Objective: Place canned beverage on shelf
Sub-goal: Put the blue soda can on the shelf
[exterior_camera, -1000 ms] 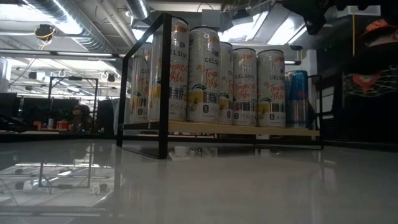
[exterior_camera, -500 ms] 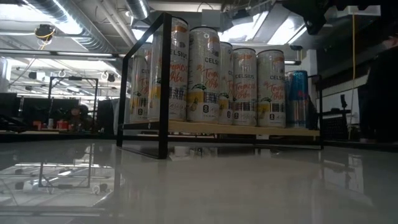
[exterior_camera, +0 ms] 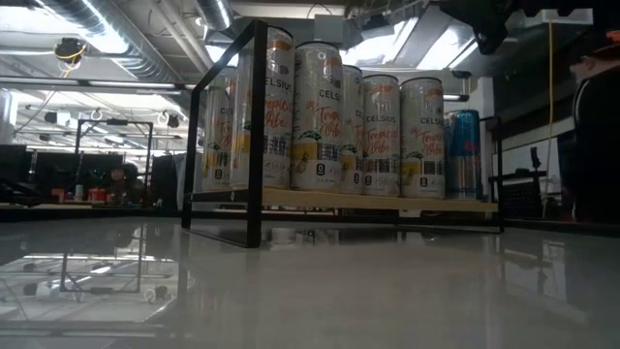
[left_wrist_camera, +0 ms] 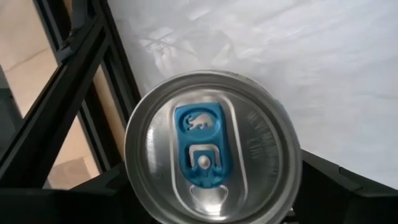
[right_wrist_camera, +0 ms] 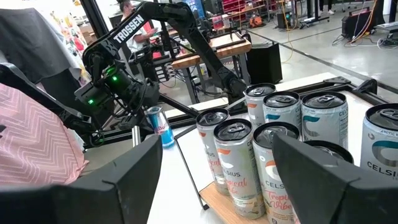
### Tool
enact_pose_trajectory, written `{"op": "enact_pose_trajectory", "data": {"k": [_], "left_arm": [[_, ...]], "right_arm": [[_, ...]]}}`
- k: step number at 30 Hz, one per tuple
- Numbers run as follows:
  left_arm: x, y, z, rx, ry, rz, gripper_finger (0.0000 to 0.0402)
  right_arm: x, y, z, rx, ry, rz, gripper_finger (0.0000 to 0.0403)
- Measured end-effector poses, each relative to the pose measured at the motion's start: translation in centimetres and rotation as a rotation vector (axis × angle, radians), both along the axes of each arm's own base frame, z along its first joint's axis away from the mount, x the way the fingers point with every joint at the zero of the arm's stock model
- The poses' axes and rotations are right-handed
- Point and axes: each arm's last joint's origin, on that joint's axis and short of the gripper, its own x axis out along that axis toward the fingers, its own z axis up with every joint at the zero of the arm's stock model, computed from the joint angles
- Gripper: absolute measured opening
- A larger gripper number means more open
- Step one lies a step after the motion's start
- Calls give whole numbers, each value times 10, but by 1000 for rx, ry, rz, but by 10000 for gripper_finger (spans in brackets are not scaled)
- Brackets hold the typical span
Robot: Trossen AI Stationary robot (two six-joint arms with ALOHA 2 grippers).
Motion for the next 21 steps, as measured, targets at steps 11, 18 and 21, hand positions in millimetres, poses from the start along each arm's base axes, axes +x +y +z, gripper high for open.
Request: {"op": "enact_pose_trajectory", "data": {"k": [11, 18, 21], "left_arm": [[6, 3, 0, 64, -113, -30, 289], [11, 6, 0, 71, -128, -25, 288], [12, 6, 0, 71, -127, -22, 278]], "right_arm": [[0, 0, -1, -1, 6, 0, 294], [0, 0, -1, -1, 6, 0, 294], [0, 0, -1, -1, 6, 0, 294]]}}
